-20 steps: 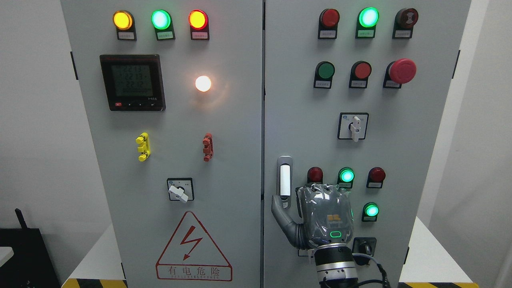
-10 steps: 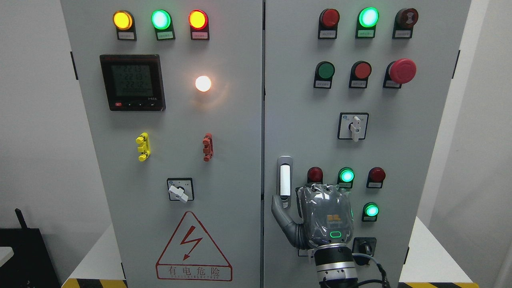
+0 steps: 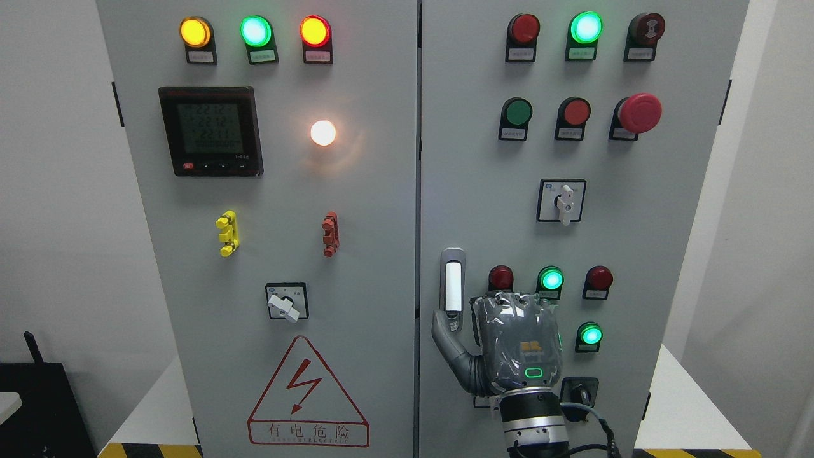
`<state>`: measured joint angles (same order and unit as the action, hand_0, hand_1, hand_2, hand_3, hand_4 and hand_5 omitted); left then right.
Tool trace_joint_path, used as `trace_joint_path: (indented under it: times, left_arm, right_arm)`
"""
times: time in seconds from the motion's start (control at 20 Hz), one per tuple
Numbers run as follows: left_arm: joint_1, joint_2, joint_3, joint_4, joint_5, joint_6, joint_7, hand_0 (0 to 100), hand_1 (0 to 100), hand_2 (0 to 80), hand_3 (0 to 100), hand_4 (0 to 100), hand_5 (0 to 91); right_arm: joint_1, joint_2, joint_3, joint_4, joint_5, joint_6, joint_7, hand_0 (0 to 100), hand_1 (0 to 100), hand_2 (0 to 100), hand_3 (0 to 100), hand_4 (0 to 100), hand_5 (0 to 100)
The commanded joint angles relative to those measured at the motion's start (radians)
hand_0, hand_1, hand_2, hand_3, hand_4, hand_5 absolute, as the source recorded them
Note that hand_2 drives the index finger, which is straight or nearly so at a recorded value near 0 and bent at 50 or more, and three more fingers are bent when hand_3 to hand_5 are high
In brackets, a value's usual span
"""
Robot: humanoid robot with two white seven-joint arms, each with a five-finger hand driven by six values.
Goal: Release door handle
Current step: 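Hold the right hand against the lower end of the silver handle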
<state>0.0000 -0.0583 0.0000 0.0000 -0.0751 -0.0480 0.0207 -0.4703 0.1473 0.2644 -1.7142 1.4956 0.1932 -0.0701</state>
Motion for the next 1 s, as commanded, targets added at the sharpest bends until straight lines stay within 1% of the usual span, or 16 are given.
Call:
trace_joint_path:
  times: [0.0, 0.95]
  left_arm:
    - [-0.003, 0.000, 0.002, 0.009, 0.000, 0.000, -0.001, 12, 39, 0.0, 0, 0, 0.0]
    - [-0.003, 0.000, 0.002, 0.009, 0.000, 0.000, -0.001, 12, 39, 0.0, 0, 0, 0.0]
  right_arm:
    - [0.001, 0.000, -0.001, 0.001, 0.000, 0.000, 0.000, 44, 5, 100, 100, 100, 95]
    - [0.002, 0.000, 0.001, -0.001, 0.000, 0.011, 0.000, 44, 6, 100, 100, 100, 96]
